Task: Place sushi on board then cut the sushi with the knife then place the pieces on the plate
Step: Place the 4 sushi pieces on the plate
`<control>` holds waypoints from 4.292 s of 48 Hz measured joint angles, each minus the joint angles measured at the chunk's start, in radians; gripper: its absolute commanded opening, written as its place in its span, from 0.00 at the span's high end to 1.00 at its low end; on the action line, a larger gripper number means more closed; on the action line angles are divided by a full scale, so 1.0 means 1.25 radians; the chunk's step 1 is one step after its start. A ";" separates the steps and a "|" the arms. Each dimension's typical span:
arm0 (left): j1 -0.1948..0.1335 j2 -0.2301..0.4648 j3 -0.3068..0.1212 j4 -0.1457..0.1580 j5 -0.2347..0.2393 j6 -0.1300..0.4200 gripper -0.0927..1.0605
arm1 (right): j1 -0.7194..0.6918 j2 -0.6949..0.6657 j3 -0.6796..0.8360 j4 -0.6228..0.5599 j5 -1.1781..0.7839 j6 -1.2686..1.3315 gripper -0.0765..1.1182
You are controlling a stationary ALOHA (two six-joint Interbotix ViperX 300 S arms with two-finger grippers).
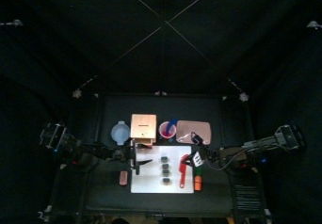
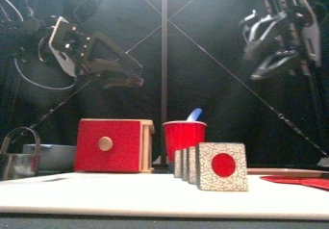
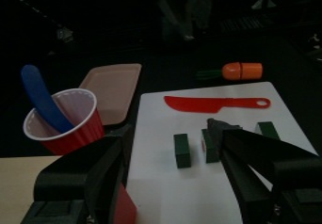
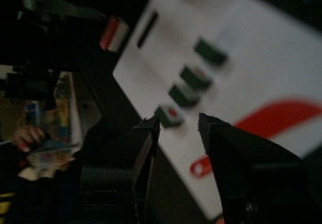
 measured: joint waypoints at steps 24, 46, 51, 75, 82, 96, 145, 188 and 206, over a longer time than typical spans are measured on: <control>0.032 0.001 -0.001 -0.021 0.000 -0.001 0.09 | -0.106 0.158 -0.064 -0.659 -0.205 0.000 0.30; 0.036 0.006 -0.021 -0.045 0.000 0.000 0.09 | -0.173 0.205 -0.091 -0.717 -0.314 0.006 0.30; 0.037 0.011 -0.029 -0.045 0.000 0.001 0.09 | -0.177 0.210 -0.097 -0.785 -0.317 0.007 0.30; 0.039 0.020 -0.036 -0.054 0.000 -0.002 0.09 | -0.234 0.237 -0.102 -0.645 -0.414 0.021 0.30; 0.038 0.022 -0.034 -0.054 0.001 -0.001 0.09 | -0.232 0.234 -0.071 -0.509 -0.416 0.081 0.30; 0.039 0.027 -0.027 -0.054 0.001 0.000 0.09 | -0.199 0.244 -0.069 -0.601 -0.376 0.109 0.30; 0.038 0.023 -0.006 -0.056 0.001 -0.002 0.09 | -0.158 0.468 -0.163 -0.879 -0.355 0.107 0.25; 0.038 0.025 -0.002 -0.066 0.001 -0.005 0.09 | -0.163 0.501 -0.168 -0.847 -0.302 0.108 0.12; 0.037 0.025 -0.001 -0.066 0.001 -0.005 0.09 | -0.166 0.515 -0.168 -0.837 -0.299 0.107 0.13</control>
